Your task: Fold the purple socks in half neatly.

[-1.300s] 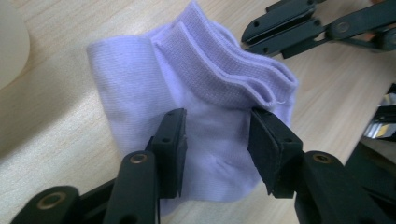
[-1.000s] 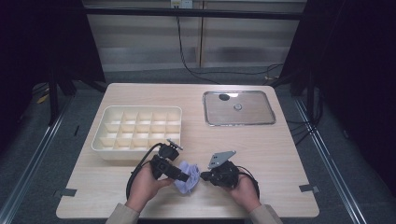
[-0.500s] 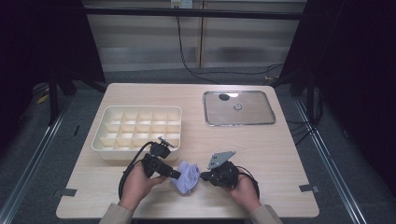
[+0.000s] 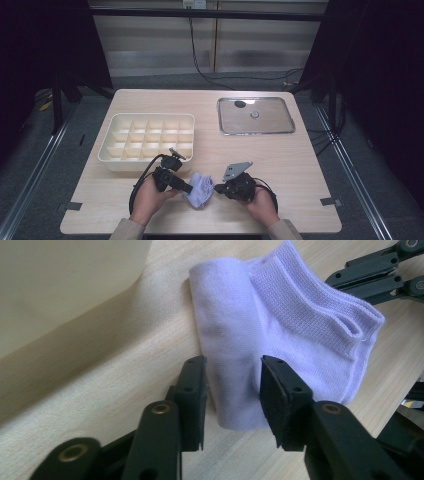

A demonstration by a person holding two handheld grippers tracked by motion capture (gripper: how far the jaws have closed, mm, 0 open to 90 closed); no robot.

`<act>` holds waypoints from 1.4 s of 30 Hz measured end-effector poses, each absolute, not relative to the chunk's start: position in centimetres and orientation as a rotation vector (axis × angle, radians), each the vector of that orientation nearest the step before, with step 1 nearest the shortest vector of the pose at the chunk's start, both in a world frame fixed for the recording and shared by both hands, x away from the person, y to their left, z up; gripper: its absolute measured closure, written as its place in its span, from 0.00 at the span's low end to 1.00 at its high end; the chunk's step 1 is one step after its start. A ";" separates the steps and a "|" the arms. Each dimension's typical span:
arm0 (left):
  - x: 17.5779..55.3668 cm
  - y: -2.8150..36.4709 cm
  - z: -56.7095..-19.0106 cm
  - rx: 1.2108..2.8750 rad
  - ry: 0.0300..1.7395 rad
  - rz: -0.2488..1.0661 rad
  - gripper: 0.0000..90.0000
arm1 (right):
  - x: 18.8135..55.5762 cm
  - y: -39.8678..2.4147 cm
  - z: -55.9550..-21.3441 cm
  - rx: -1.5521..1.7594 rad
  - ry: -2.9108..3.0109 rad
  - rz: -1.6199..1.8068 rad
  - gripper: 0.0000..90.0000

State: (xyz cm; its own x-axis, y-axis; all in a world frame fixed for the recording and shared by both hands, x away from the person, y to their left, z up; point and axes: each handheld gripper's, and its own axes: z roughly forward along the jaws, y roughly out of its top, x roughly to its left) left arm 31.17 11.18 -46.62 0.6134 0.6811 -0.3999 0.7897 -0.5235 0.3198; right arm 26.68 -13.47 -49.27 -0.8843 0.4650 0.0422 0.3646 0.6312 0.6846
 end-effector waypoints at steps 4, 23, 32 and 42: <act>31.2 11.2 -46.7 2.373 1.171 -0.320 0.81 | 26.7 -13.4 -49.2 0.688 2.715 1.099 0.97; 30.9 10.6 -44.8 2.417 1.134 -0.278 0.95 | 26.3 -12.3 -49.2 0.616 2.749 1.112 1.00; 30.9 10.5 -44.5 2.427 1.128 -0.277 0.95 | 26.3 -12.3 -49.3 0.618 2.756 1.106 1.00; 30.8 10.5 -44.4 2.423 1.130 -0.277 0.95 | 26.4 -12.4 -49.1 0.619 2.748 1.115 1.00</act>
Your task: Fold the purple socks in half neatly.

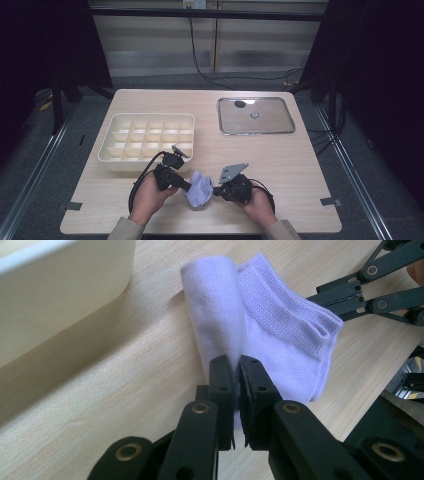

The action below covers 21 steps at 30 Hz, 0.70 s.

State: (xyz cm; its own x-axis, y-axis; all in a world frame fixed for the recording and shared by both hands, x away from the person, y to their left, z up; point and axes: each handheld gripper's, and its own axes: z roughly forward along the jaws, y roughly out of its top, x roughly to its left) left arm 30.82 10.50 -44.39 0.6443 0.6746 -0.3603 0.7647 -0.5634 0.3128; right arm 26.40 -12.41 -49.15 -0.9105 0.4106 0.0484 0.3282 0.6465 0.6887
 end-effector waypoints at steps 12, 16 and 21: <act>30.4 9.6 -44.3 2.451 1.084 -0.288 0.95 | 26.4 -12.9 -48.4 0.638 2.728 1.120 1.00; 30.4 9.5 -44.1 2.446 1.085 -0.287 0.94 | 26.4 -12.7 -48.4 0.636 2.731 1.131 1.00; 30.4 9.3 -43.8 2.440 1.074 -0.292 0.94 | 26.3 -12.4 -48.9 0.628 2.748 1.115 1.00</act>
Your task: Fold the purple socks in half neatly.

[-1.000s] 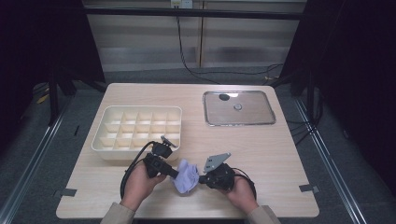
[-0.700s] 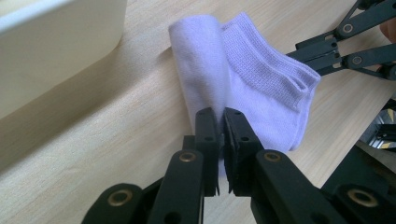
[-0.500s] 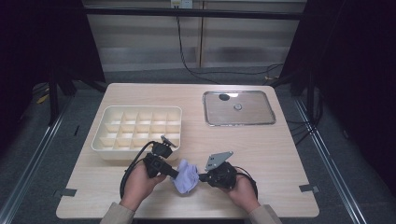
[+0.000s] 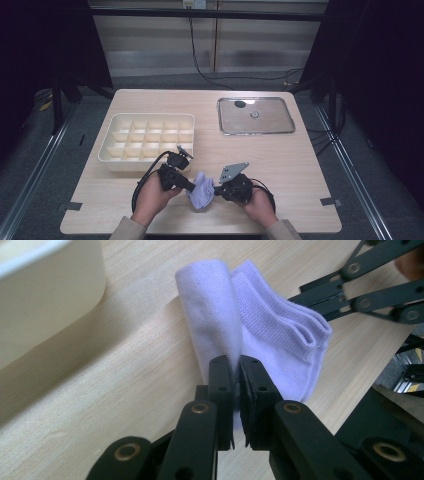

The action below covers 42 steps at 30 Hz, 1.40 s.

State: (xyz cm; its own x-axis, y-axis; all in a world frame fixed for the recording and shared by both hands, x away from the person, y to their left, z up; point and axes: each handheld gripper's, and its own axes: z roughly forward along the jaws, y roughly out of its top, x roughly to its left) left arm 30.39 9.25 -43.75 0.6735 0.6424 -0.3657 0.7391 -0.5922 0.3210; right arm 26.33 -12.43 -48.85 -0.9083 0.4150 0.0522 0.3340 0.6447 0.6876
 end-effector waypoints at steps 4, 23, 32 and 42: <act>30.3 9.0 -43.6 2.443 1.061 -0.290 0.94 | 26.3 -12.3 -49.1 0.624 2.758 1.106 1.00; 29.8 7.3 -43.9 2.443 1.010 -0.327 0.95 | 26.1 -11.5 -49.4 0.606 2.775 1.093 1.00; 29.7 7.1 -43.9 2.445 0.994 -0.332 0.95 | 26.0 -11.0 -49.5 0.603 2.774 1.096 1.00; 29.7 7.3 -44.1 2.449 1.016 -0.318 0.95 | 26.1 -11.4 -49.3 0.609 2.770 1.104 1.00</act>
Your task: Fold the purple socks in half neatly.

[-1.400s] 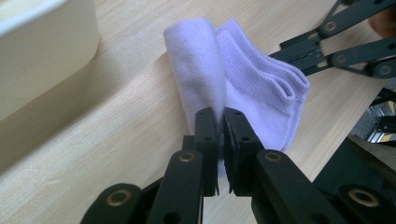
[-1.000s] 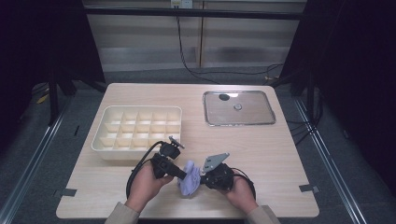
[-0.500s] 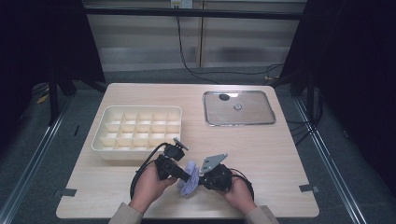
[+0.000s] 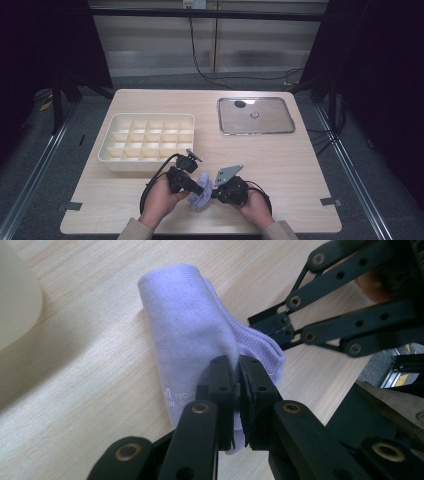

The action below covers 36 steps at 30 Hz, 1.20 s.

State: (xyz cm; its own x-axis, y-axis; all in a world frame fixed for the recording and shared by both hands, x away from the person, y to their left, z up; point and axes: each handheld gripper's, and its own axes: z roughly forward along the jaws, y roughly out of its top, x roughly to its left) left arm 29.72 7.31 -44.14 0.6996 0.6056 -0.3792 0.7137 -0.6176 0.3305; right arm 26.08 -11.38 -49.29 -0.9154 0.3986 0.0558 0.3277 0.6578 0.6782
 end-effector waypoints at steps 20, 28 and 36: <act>29.4 6.4 -44.0 2.453 0.985 -0.331 0.95 | 26.0 -10.8 -49.6 0.615 2.770 1.107 1.00; 29.4 6.4 -44.7 2.450 0.994 -0.337 0.95 | 26.0 -11.0 -49.5 0.607 2.777 1.085 1.00; 29.3 6.1 -45.3 2.440 1.002 -0.332 0.94 | 26.3 -12.0 -49.3 0.634 2.762 1.059 1.00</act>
